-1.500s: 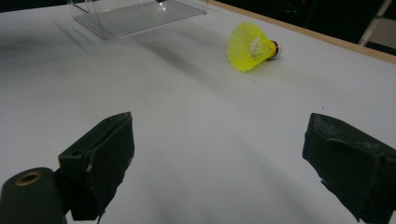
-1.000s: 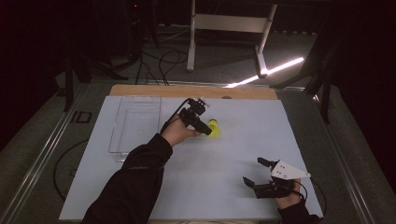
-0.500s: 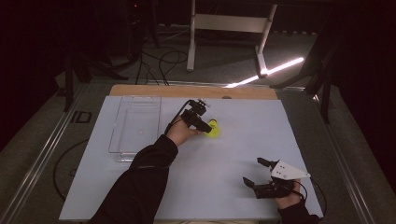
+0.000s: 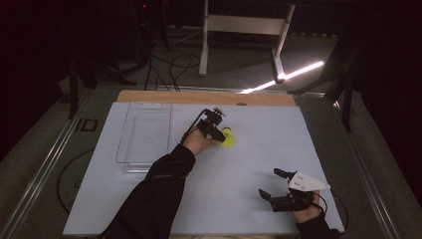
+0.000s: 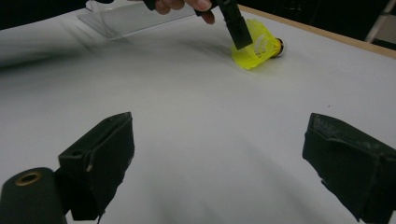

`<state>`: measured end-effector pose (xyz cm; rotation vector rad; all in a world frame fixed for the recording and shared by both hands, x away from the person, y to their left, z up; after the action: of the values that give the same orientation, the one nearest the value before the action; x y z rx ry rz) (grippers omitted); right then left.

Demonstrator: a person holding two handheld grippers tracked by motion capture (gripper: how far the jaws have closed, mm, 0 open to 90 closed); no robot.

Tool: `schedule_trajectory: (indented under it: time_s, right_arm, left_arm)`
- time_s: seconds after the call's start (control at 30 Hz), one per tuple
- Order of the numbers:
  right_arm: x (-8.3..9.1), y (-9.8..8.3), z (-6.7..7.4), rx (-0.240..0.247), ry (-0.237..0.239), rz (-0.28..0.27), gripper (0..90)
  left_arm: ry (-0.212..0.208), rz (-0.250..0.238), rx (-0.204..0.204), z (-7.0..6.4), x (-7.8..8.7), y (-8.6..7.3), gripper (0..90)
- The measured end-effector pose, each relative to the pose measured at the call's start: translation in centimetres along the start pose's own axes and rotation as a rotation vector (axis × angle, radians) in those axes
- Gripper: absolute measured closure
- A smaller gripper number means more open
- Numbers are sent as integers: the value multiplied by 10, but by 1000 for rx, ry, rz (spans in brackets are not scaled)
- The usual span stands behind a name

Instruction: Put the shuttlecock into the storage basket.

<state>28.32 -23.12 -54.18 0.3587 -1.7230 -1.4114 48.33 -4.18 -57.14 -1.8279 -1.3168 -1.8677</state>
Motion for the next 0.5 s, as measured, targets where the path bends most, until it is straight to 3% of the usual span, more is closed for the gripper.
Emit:
schedule_trajectory:
  time_s: [0.2,0.5]
  right_arm:
    - [1,0,-1,2,-2,-4,93]
    - [1,0,-1,-2,-1,-1,93]
  left_arm:
    - [31,28,11,3,-7,0,633]
    - [4,32,29,-3,-12,2,863]
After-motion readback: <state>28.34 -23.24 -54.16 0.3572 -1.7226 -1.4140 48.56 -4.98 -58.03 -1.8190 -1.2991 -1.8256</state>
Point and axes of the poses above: each handheld gripper's, and its own axes: x roughly backward along the jaws, y roughly out of its top, z roughly to its left, the point moved 8 cm from there along -x, roughly forward along the jaws
